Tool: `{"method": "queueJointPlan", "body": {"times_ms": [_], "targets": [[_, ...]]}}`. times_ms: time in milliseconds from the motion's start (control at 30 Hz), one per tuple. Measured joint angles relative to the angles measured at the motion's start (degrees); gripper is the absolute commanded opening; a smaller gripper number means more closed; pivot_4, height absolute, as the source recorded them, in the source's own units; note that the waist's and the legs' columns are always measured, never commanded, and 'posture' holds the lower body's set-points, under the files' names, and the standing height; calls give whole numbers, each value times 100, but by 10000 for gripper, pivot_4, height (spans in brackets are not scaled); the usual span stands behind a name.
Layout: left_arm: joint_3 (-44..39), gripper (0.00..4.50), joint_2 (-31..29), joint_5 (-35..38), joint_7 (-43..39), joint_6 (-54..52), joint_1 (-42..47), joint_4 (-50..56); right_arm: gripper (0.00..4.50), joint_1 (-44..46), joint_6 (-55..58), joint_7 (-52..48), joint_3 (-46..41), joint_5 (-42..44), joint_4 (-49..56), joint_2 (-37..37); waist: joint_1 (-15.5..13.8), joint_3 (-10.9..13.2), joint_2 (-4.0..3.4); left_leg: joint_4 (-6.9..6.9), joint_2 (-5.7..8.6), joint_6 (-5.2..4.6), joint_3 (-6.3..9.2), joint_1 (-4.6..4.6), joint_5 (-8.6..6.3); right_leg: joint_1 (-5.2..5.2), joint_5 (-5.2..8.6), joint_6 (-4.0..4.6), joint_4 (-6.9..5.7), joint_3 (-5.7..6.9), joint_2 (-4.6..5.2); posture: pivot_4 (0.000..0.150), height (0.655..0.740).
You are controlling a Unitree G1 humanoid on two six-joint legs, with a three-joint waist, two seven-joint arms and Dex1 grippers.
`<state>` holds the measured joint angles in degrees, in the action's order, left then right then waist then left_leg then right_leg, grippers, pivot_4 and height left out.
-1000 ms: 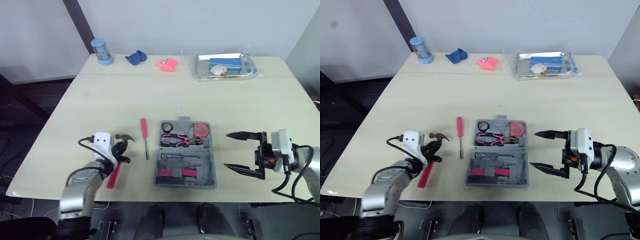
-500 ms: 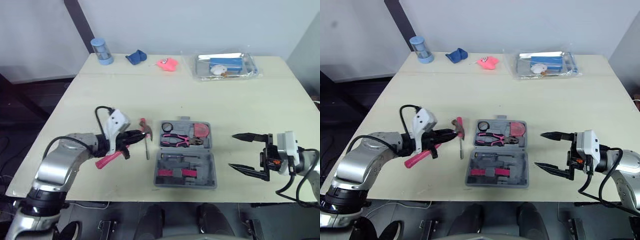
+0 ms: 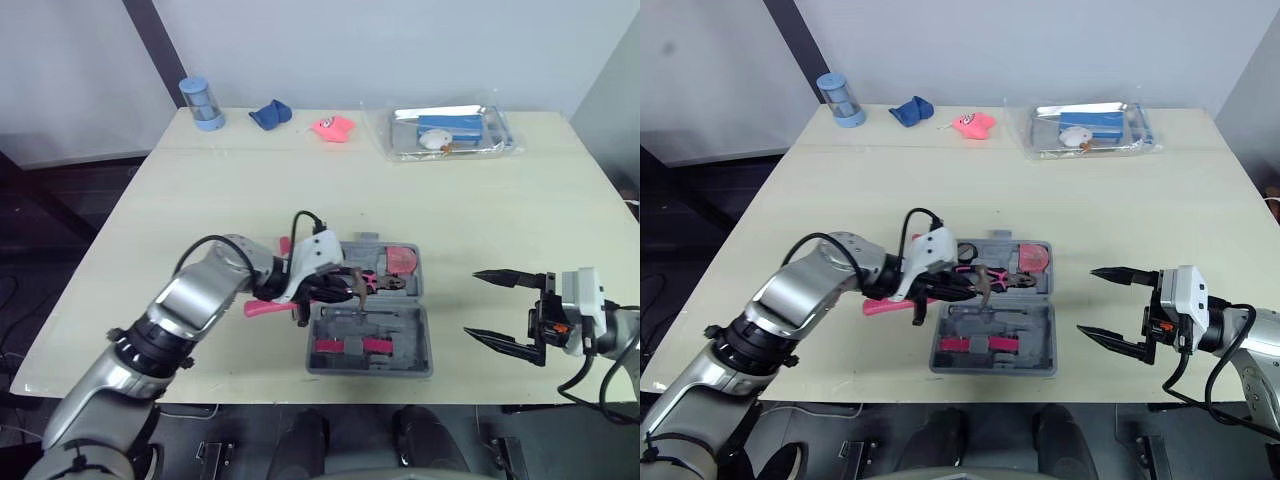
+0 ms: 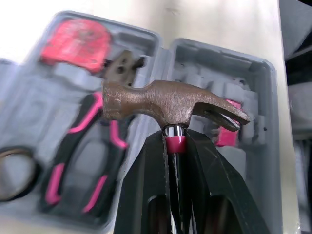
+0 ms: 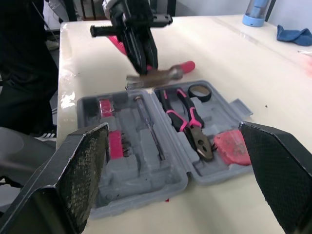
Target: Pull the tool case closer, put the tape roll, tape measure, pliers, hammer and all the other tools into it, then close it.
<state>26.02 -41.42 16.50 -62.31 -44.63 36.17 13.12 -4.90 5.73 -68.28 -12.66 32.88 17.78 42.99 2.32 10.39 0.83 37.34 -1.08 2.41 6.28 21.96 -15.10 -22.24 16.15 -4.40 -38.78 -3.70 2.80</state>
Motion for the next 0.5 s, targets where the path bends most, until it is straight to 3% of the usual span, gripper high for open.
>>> {"method": "queueJointPlan", "body": {"times_ms": [500], "targets": [[986, 463, 1111, -662, -11, -389, 772, -623, 45000, -399, -115, 143, -183, -14, 180, -3, -2, 0, 0, 2, 2, 0, 2, 0, 0, 0, 0, 0, -1, 0, 0, 1500, 7400]]}}
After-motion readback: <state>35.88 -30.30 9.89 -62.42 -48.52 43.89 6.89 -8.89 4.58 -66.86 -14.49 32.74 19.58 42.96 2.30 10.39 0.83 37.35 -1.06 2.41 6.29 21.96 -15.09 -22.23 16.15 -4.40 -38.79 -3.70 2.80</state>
